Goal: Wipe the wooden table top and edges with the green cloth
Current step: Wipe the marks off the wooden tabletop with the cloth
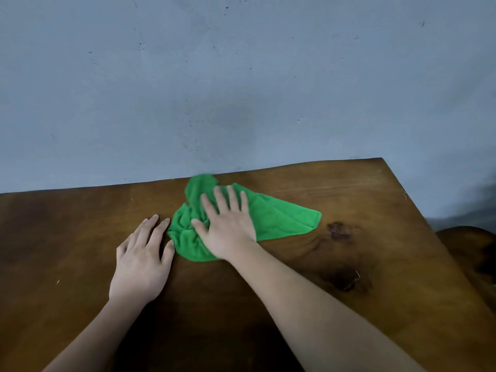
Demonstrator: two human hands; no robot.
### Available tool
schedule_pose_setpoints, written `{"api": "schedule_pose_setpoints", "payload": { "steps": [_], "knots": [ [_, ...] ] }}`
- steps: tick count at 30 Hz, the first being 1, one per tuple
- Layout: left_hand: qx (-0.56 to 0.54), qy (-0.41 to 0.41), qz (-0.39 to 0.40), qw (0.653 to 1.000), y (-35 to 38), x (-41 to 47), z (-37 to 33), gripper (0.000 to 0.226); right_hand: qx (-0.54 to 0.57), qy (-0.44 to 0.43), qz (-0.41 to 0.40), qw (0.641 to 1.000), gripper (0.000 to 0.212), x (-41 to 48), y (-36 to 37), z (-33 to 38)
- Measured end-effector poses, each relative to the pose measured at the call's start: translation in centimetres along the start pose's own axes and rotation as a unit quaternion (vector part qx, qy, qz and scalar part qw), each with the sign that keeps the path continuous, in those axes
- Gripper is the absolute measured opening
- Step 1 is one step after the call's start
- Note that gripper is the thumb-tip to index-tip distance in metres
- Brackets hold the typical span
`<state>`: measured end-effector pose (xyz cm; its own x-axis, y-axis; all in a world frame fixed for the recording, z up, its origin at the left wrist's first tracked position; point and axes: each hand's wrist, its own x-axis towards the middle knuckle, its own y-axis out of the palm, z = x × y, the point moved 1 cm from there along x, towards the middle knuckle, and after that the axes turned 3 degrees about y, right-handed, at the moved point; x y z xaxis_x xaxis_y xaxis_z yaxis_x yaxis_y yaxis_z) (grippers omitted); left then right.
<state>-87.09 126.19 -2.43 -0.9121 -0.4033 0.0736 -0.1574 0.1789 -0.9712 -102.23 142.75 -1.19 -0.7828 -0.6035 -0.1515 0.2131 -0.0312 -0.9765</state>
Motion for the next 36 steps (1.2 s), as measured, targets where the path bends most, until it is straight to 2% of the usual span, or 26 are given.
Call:
{"api": "schedule_pose_setpoints", "payload": {
  "steps": [3, 6, 12, 15, 18, 23, 25, 31, 36],
  "knots": [
    [0.004, 0.000, 0.007, 1.000, 0.0, 0.1, 0.0, 0.057, -0.023, -0.109, 0.012, 0.994, 0.080, -1.0, 0.3, -1.7],
    [0.003, -0.003, 0.008, 1.000, 0.0, 0.0, 0.0, 0.058, -0.030, -0.123, 0.005, 0.992, 0.081, -1.8, -0.6, -7.0],
    [0.003, -0.007, 0.032, 0.999, -0.4, 0.2, -0.1, 0.064, -0.009, 0.054, -0.012, 0.998, 0.083, -2.8, -3.1, -21.8],
    [0.005, -0.009, 0.029, 1.000, -0.5, 0.0, -0.3, 0.063, 0.008, 0.148, -0.028, 0.989, 0.080, -3.7, -3.6, -28.4],
    [0.005, -0.006, 0.025, 1.000, -0.5, -0.1, -0.4, 0.062, 0.041, 0.239, -0.057, 0.969, 0.079, -4.5, -4.0, -32.1],
    [0.003, -0.001, 0.022, 1.000, -0.6, -0.2, -0.4, 0.063, 0.093, 0.389, -0.111, 0.910, 0.071, -4.2, -3.7, -31.6],
    [0.004, -0.001, 0.020, 1.000, -0.6, -0.1, -0.4, 0.063, 0.101, 0.420, -0.114, 0.895, 0.071, -4.2, -3.6, -30.8],
    [-0.003, -0.001, 0.027, 1.000, -0.8, -0.2, -0.3, 0.065, 0.066, 0.370, -0.085, 0.923, 0.071, -7.5, -2.5, -27.6],
    [-0.018, 0.002, 0.049, 0.999, -1.2, 0.0, 0.0, 0.067, 0.044, 0.313, -0.073, 0.946, 0.073, -13.8, -1.2, -25.9]
  ]
}}
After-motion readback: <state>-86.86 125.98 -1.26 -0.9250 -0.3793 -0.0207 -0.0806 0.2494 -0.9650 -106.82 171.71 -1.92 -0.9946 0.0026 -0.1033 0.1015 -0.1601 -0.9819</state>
